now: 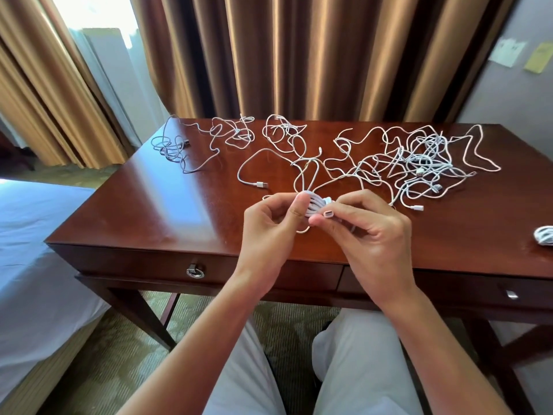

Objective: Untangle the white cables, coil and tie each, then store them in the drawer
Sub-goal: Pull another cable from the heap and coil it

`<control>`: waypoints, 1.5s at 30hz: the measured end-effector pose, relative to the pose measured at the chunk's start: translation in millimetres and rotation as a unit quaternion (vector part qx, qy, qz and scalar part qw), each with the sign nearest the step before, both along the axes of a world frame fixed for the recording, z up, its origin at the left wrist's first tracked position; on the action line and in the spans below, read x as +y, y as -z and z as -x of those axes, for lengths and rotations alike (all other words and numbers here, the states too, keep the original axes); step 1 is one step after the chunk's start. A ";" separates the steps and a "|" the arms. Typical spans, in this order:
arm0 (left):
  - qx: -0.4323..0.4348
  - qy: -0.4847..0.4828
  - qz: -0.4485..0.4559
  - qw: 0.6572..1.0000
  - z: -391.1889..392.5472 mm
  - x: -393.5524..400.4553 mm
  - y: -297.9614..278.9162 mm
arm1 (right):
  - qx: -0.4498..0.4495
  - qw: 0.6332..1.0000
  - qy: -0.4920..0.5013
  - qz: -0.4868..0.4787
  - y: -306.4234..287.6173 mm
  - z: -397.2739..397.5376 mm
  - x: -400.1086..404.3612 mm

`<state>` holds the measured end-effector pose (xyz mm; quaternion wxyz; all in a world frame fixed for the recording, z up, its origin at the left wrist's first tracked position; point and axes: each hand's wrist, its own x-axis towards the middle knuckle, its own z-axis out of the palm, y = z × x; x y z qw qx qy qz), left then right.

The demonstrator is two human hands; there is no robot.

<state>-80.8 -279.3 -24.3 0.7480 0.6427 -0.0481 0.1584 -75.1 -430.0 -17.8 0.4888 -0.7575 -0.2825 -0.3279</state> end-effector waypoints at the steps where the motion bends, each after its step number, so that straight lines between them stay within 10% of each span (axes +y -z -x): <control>1: 0.002 -0.003 0.021 1.000 1.1 -1.2 -1.6 | -0.011 1.000 -0.001 -0.015 -0.8 2.1 2.0; 22: -0.002 -0.018 0.084 0.996 3.8 -8.9 -13.5 | -0.024 0.998 0.032 -0.048 -16.6 10.0 9.0; 45: -0.061 -0.057 -0.035 0.996 1.9 -17.2 -15.3 | 0.008 0.965 0.125 0.229 -24.8 12.8 19.6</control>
